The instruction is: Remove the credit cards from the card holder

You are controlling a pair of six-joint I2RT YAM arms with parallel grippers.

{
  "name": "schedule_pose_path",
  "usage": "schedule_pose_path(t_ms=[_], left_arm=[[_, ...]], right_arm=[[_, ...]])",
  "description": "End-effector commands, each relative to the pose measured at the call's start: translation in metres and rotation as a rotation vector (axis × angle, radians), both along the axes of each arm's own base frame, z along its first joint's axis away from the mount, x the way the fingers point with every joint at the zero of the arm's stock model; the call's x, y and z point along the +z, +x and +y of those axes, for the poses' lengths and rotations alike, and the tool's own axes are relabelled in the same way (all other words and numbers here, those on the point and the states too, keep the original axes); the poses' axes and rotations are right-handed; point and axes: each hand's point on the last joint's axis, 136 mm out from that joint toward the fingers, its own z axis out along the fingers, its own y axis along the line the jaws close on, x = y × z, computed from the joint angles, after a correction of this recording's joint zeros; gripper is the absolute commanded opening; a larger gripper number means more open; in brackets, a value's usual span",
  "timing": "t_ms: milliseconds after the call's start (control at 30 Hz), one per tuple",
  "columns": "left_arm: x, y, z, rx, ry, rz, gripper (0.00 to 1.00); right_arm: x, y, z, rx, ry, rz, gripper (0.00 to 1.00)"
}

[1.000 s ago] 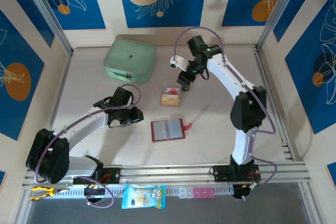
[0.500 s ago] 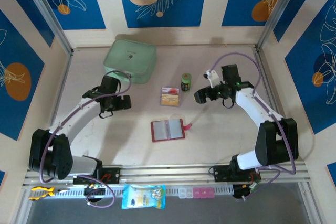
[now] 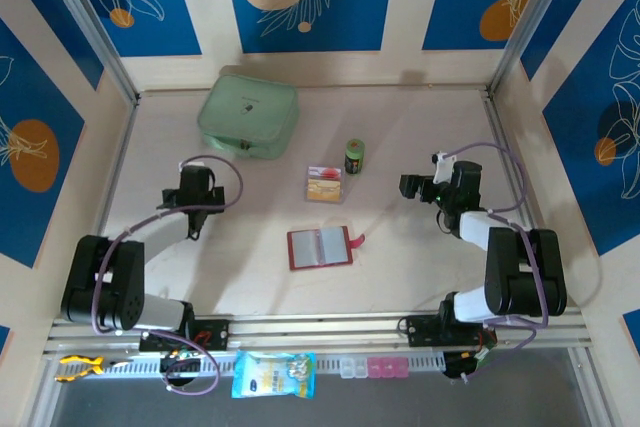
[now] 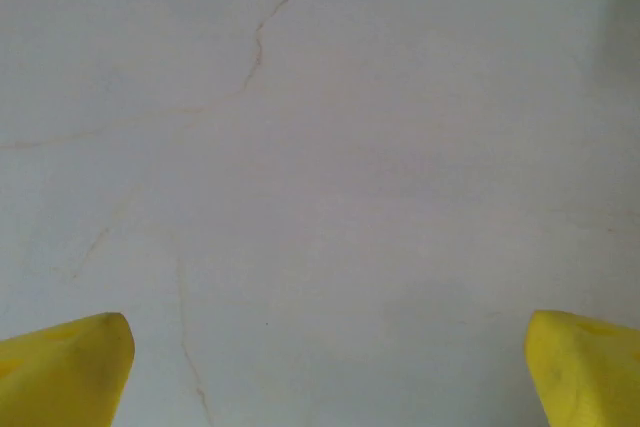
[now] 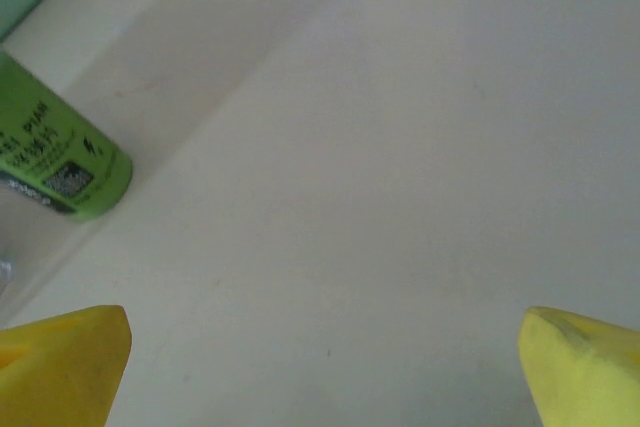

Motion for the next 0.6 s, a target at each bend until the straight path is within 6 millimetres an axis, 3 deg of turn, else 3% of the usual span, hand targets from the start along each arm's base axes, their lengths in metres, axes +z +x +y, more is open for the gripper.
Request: schedule_pose_path(t_ms=[0, 167, 300, 567], left_arm=[[0.042, 0.039, -0.009, -0.099, 0.016, -0.277, 0.99], [0.051, 0.048, -0.022, -0.197, -0.048, -0.413, 0.99], [0.036, 0.047, -0.029, -0.249, -0.055, -0.478, 0.99], [0.033, 0.049, -0.027, -0.242, -0.065, -0.442, 1.00]], right_arm=[[0.022, 0.018, 0.001, -0.022, -0.017, -0.178, 0.99], [0.012, 0.019, 0.007, -0.003, -0.038, -0.183, 0.99], [0.011, 0.020, 0.006, -0.005, -0.043, -0.179, 0.99], [0.010, 0.021, 0.006, -0.019, -0.060, -0.178, 0.99]])
